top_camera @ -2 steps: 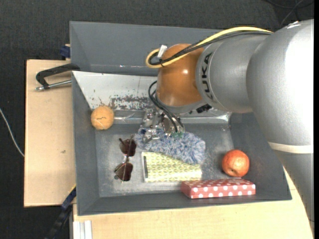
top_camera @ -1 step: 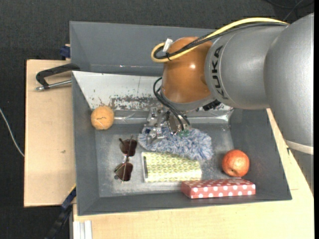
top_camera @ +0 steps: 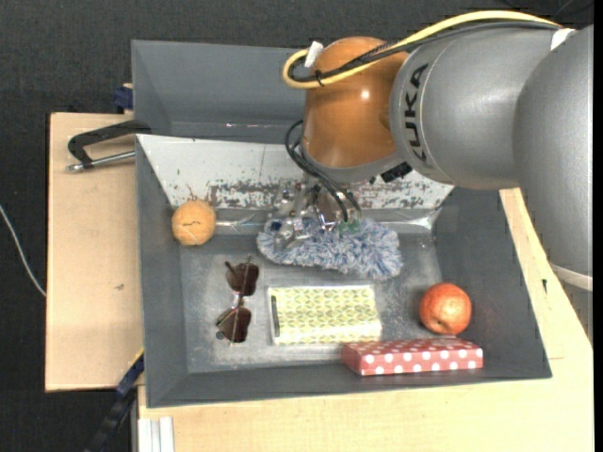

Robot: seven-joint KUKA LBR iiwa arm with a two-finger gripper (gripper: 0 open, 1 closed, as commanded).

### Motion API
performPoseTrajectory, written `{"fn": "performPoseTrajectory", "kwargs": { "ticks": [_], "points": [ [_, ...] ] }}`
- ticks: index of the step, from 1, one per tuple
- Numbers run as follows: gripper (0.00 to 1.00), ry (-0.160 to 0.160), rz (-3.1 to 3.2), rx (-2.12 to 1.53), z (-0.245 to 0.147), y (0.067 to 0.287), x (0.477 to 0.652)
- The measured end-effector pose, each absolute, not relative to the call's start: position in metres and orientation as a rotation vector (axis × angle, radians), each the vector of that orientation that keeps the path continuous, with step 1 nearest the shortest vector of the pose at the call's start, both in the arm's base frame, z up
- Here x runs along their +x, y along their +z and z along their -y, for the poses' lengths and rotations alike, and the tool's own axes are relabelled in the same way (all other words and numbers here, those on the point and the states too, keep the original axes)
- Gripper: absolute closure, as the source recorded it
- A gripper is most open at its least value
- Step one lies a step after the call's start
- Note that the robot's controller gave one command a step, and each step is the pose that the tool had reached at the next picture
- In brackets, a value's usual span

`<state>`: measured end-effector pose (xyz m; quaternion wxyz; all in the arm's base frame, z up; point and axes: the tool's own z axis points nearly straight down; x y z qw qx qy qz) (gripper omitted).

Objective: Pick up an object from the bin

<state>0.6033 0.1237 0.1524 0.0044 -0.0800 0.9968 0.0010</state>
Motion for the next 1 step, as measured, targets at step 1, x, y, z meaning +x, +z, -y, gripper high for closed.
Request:
{"fn": "performPoseTrajectory", "kwargs": {
  "ticks": [1],
  "points": [
    [1.00,0.003,-3.131,-0.200,-0.1202,0.2170,0.5794]
  ]
}}
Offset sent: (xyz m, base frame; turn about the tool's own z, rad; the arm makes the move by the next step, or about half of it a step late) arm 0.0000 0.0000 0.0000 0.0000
